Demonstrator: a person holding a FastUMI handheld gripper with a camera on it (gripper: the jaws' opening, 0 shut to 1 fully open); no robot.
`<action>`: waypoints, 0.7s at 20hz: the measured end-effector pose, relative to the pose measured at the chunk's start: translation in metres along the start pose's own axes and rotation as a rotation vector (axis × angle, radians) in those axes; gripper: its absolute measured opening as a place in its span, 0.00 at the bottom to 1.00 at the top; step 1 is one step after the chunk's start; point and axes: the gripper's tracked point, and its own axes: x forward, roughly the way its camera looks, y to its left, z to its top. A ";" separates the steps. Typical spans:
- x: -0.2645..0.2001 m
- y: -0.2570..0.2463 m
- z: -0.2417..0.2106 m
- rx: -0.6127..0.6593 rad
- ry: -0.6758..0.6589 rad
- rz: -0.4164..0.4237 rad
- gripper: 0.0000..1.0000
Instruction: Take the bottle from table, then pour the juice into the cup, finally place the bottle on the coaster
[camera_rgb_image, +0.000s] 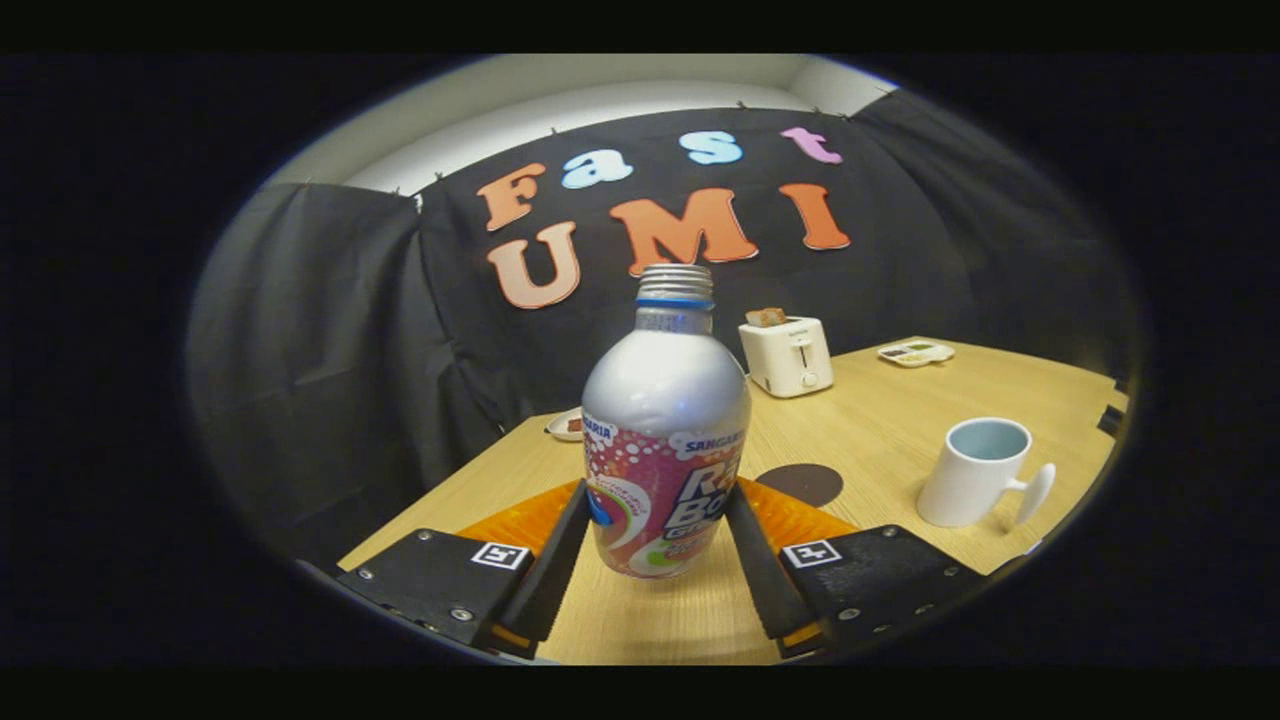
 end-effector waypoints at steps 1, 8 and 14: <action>0.002 -0.007 0.000 0.034 0.003 -0.008 0.77; 0.004 -0.034 -0.003 0.272 0.035 -0.008 0.77; 0.005 -0.052 0.001 0.524 0.030 -0.002 0.77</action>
